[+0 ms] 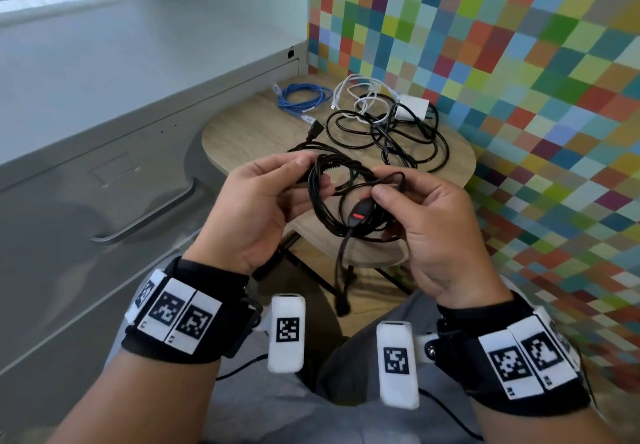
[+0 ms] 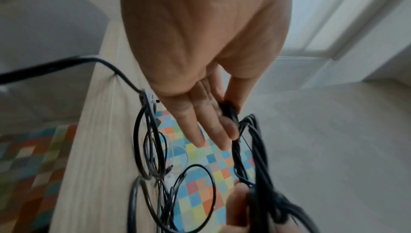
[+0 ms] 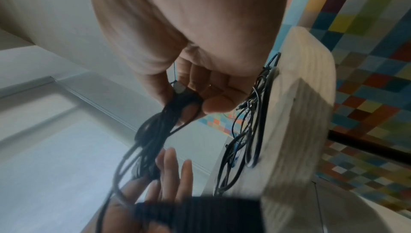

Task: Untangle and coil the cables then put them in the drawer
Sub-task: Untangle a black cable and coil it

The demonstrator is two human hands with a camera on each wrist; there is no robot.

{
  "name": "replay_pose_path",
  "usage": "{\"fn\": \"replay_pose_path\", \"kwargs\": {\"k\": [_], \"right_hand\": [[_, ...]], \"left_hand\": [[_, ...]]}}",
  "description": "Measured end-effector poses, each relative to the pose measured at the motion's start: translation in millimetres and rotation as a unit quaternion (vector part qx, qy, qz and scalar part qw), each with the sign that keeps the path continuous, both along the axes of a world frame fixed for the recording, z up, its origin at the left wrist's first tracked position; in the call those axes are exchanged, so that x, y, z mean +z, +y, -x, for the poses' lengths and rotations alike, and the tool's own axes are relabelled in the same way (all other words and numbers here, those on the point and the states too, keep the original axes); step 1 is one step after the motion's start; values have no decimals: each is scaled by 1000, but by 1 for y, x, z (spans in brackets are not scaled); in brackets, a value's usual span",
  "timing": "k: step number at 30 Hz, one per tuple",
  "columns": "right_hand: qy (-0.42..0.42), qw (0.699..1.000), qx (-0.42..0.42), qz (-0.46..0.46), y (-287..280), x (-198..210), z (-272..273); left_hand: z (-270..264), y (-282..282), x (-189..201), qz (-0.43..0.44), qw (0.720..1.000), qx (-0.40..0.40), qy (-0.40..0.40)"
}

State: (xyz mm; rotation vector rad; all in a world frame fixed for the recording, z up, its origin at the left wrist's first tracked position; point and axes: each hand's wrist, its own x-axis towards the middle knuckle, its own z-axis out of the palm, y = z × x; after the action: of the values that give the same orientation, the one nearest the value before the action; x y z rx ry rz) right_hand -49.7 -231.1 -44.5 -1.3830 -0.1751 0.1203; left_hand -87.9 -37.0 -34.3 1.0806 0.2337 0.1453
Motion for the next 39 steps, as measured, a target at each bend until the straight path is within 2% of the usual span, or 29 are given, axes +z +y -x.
{"fn": "replay_pose_path", "kwargs": {"k": [3, 6, 8, 12, 16, 19, 22, 26, 32, 35, 39], "right_hand": [[-14, 1000, 7, 11, -2, -1, -3], [8, 999, 28, -39, -2, -3, -3], [8, 998, 31, -47, -1, -3, -2], [-21, 999, 25, -13, -1, -4, -2], [-27, 999, 31, -10, 2, -4, 2], [-2, 999, 29, -40, 3, -3, 2], [28, 997, 34, -60, 4, -4, 2], [52, 996, 39, -65, 5, -6, 2], [46, 997, 63, -13, 14, -8, 5], [20, 996, 84, 30, 21, -5, 9], [9, 994, 93, 56, 28, -7, 14]], "left_hand": [[-2, 3, -1, -108, 993, 29, -20], [-2, 5, -3, -203, 979, 8, -12], [-1, 7, -2, -212, 977, -32, 12], [4, 4, 3, -153, 983, -102, 26], [3, 3, -1, -217, 964, -155, 0], [0, 3, -6, -271, 956, -110, -6], [-5, 7, -9, -234, 971, -43, 6], [-6, 17, -8, -178, 984, 2, 8], [-18, 57, 9, -100, 990, 93, 29], [-33, 86, 9, -130, 982, 128, 47], [-56, 120, 11, -213, 961, 147, 101]]}}
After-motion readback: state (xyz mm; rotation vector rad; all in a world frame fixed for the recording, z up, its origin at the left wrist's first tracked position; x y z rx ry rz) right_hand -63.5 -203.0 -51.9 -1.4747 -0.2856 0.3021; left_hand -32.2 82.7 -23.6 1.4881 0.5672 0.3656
